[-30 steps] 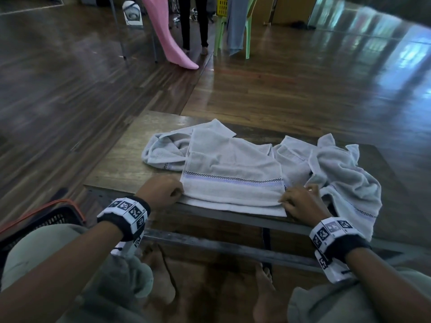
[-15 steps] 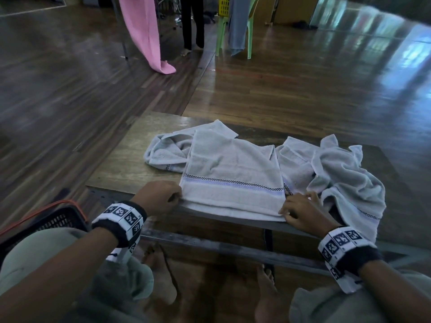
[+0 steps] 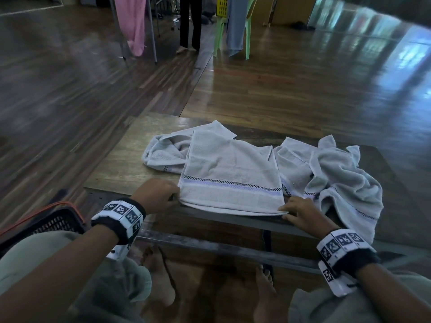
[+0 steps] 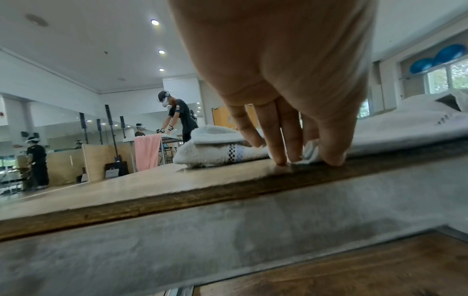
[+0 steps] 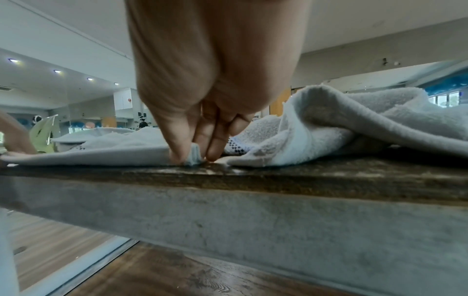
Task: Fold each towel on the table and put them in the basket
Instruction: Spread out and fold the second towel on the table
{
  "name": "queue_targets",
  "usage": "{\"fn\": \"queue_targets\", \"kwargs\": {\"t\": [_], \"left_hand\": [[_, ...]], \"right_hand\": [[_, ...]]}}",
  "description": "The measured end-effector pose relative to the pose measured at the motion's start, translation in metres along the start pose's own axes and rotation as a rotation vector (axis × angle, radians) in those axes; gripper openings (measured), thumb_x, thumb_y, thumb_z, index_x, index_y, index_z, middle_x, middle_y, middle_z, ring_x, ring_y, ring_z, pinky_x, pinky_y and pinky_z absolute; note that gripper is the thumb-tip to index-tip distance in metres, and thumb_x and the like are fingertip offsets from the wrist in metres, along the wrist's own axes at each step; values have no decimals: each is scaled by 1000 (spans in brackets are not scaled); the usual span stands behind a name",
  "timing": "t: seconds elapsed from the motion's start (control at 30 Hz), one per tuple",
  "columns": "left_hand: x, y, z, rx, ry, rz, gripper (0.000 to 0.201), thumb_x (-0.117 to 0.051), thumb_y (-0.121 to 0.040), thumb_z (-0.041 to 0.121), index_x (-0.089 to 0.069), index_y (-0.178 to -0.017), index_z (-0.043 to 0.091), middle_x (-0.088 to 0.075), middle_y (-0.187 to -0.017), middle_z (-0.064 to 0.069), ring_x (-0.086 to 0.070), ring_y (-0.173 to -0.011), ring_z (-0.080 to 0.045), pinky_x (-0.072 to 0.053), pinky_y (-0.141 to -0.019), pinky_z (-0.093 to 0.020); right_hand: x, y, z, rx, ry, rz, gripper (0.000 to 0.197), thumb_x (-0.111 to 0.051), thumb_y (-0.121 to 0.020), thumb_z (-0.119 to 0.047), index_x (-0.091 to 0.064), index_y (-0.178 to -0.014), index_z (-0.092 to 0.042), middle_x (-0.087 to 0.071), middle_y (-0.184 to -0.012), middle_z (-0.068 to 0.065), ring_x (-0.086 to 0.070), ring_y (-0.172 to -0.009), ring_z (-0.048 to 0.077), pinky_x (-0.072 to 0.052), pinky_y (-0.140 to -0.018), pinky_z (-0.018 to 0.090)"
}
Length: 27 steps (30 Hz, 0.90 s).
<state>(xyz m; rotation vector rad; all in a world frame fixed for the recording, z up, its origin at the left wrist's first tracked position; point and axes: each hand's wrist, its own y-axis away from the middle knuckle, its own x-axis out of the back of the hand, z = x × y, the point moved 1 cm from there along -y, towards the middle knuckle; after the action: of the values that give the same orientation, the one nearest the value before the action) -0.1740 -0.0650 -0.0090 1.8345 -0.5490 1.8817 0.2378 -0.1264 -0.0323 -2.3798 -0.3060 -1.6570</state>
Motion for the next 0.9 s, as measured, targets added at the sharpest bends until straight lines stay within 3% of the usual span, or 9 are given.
{"fn": "queue_targets", "kwargs": {"t": [0.13,0.2,0.27,0.37,0.43,0.57,0.67,0.8,0.9], "left_hand": [[9,-6,-1,35,87,62,9,-62,-81,30,-63,-77,22,-61,-77,11,-51,-66,-8,-32,-59,-21],[12,-7,-3,33,191,116,5,-63,-81,23,-61,-77,20,-58,-78,11,-48,-66,-5,-34,-64,-21],[21,-8,-5,52,295,171,3,-65,-82,17,-63,-79,16,-62,-80,8,-49,-65,-3,-34,-61,-17],[39,-13,-7,71,371,232,4,-64,-85,19,-66,-88,17,-66,-84,7,-56,-72,-8,-38,-62,-16],[56,-18,-7,49,342,251,9,-62,-87,19,-70,-91,18,-69,-87,8,-60,-77,-10,-42,-67,-18],[92,-28,-16,3,294,391,6,-67,-84,21,-72,-85,18,-72,-82,6,-63,-73,-13,-46,-66,-24],[122,-35,-22,-12,254,471,6,-67,-85,24,-71,-84,19,-70,-80,7,-62,-70,-13,-50,-65,-29],[159,-37,-21,-12,326,572,9,-66,-84,13,-64,-84,22,-63,-77,13,-56,-68,4,-43,-65,-20],[174,-39,-14,10,488,669,12,-63,-84,4,-60,-85,16,-63,-77,2,-58,-71,-3,-44,-67,-20]], "right_hand": [[-2,0,-2,-27,3,63,17,-76,-71,-8,-73,-85,-15,-66,-84,0,-62,-79,18,-50,-75,42],[4,-1,-4,-8,23,147,21,-76,-68,-3,-70,-82,-17,-66,-80,-2,-56,-71,10,-49,-72,40],[17,-3,-6,-12,24,227,24,-76,-67,0,-69,-82,-17,-67,-79,-4,-55,-70,6,-49,-71,37],[42,-10,-12,-36,-23,373,21,-74,-69,2,-68,-82,-12,-66,-79,0,-56,-73,9,-44,-73,31],[58,-17,-17,-35,-75,442,21,-73,-70,4,-67,-82,-12,-63,-79,-1,-57,-72,10,-47,-70,29],[92,-32,-27,-9,-59,538,21,-70,-70,7,-67,-81,-10,-65,-77,0,-60,-71,14,-48,-70,31],[121,-40,-30,9,-49,604,22,-71,-71,7,-68,-82,-11,-66,-79,-3,-58,-75,4,-45,-72,24],[159,-47,-46,68,-54,649,13,-67,-76,2,-68,-83,-9,-67,-80,-2,-55,-79,-2,-40,-75,3],[181,-52,-57,-1,-147,596,15,-60,-82,1,-64,-88,-12,-65,-80,-3,-59,-72,6,-42,-66,10]]}}
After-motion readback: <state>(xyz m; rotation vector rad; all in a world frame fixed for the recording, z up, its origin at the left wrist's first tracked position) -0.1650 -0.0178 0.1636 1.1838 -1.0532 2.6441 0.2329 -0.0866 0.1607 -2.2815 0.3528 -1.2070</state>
